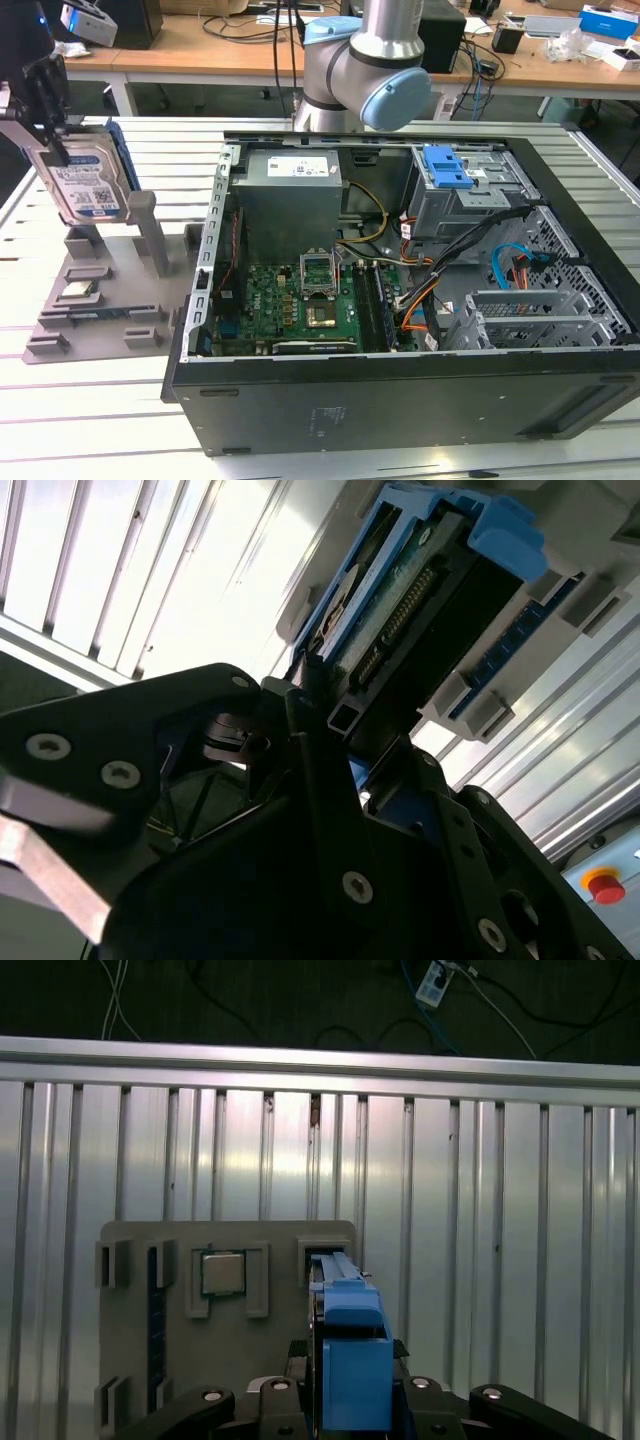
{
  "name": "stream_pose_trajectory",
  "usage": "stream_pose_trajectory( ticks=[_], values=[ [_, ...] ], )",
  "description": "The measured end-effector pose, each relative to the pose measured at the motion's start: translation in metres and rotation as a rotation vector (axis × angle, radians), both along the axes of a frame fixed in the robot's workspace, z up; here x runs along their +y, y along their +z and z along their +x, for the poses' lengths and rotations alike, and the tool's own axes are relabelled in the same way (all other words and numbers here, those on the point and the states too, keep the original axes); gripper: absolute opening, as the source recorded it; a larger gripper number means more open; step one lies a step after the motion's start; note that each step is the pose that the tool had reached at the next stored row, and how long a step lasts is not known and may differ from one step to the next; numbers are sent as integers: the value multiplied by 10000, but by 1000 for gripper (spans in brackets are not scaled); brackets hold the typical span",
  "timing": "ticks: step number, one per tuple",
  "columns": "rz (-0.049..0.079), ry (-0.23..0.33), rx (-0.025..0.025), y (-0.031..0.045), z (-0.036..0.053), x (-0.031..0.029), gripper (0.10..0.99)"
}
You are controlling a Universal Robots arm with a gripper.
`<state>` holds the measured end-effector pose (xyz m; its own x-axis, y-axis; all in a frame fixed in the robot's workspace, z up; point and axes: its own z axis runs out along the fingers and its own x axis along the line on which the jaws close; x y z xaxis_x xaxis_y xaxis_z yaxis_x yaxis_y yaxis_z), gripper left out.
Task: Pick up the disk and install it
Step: 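Pick up the disk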
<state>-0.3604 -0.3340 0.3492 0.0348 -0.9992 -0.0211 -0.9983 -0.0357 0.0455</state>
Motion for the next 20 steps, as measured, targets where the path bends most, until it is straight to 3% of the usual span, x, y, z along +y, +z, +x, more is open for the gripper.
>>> stream_pose_trajectory(
  ticks=[20],
  values=[
    [-1,-1,1,178,0,5,369]
  ],
)
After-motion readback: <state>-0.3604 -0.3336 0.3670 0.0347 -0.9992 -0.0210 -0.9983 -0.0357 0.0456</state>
